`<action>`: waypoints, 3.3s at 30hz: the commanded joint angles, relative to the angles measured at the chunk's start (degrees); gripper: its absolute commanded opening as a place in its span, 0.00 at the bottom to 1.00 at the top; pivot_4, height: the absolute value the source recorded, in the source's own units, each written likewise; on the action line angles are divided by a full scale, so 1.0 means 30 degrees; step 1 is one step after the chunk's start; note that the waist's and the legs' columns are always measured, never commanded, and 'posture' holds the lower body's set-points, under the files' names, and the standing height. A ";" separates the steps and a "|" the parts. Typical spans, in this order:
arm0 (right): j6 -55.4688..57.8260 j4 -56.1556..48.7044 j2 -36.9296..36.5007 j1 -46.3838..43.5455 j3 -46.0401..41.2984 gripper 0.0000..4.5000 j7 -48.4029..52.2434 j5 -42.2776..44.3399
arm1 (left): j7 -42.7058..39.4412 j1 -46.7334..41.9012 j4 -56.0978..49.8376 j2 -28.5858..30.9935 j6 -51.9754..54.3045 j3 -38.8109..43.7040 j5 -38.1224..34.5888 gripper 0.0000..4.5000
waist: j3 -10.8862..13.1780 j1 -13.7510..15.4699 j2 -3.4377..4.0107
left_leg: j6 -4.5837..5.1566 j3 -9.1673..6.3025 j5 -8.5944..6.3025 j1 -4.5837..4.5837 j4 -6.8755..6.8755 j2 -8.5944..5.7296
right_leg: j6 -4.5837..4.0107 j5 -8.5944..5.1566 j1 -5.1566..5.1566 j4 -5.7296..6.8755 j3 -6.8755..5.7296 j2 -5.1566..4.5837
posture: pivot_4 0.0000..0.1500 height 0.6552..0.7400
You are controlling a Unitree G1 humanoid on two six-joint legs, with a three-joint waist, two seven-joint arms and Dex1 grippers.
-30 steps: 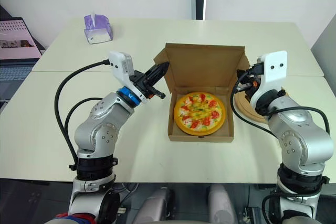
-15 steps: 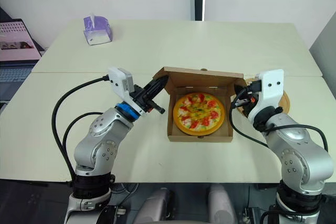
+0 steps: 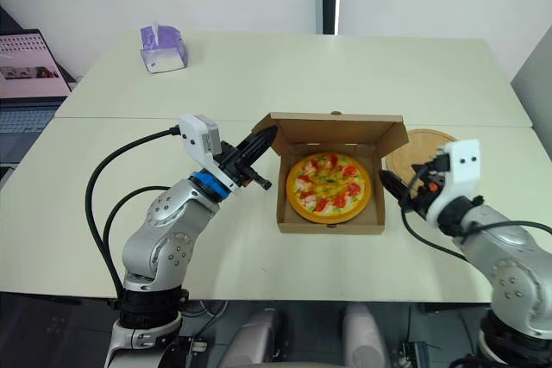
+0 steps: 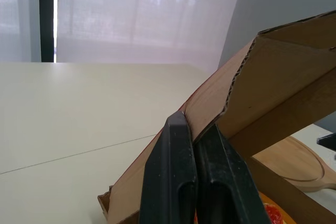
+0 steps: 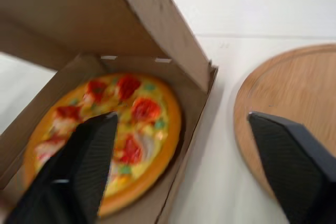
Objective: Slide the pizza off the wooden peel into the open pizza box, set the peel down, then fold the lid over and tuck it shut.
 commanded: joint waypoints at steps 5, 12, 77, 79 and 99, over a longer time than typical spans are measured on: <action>-0.1912 0.5364 -0.3890 -0.3964 -0.2950 0.85 0.1576 0.1191 | -0.0138 0.0158 -0.0204 0.0059 -0.0392 -0.0314 0.0051 0.00 | -0.0003 -0.0025 0.0015 | 0.0074 0.0038 -0.0043 0.0123 -0.0018 0.0046 | 0.0014 0.0006 0.0169 -0.0180 0.0027 0.0055 | 1.00 1.00; -0.4446 0.9751 -0.6060 -0.8714 0.2557 0.30 0.4856 -0.0804 | -0.0347 0.0283 -0.0102 0.0207 -0.0416 -0.0533 0.0038 0.00 | -0.0005 0.0008 0.0018 | 0.0082 0.0027 -0.0048 0.0114 -0.0028 0.0057 | 0.0013 0.0008 0.0166 -0.0190 0.0009 0.0057 | 1.00 1.00; -0.8853 1.3939 -0.6455 -1.3200 0.8236 0.00 1.1752 -0.5620 | -1.0001 -0.5212 0.7999 0.6409 -0.6858 -0.1819 0.4133 0.72 | 0.0072 0.0024 0.0034 | 0.0080 -0.0039 -0.0058 -0.0189 -0.0006 0.0024 | 0.0062 0.0048 -0.0142 -0.0177 0.0004 -0.0065 | 1.00 1.00; -0.8963 1.4021 -0.6542 -1.3049 0.7351 0.00 1.1146 -0.5581 | -0.9532 -0.5472 0.8402 0.5964 -0.7068 -0.1720 0.4260 0.57 | 0.0073 0.0052 0.0033 | 0.0080 -0.0039 -0.0057 -0.0194 -0.0001 0.0019 | 0.0063 0.0049 -0.0141 -0.0175 0.0002 -0.0065 | 1.00 1.00; -0.9367 0.5921 -0.4744 -0.3029 0.5017 0.92 0.6050 -0.6204 | -0.7460 -0.7614 1.0955 0.4417 -0.5419 -0.0704 0.3841 0.00 | 0.0067 -0.0090 0.0030 | 0.0086 -0.0004 -0.0051 -0.0132 0.0022 0.0015 | 0.0054 0.0093 -0.0116 -0.0142 0.0025 -0.0024 | 1.00 1.00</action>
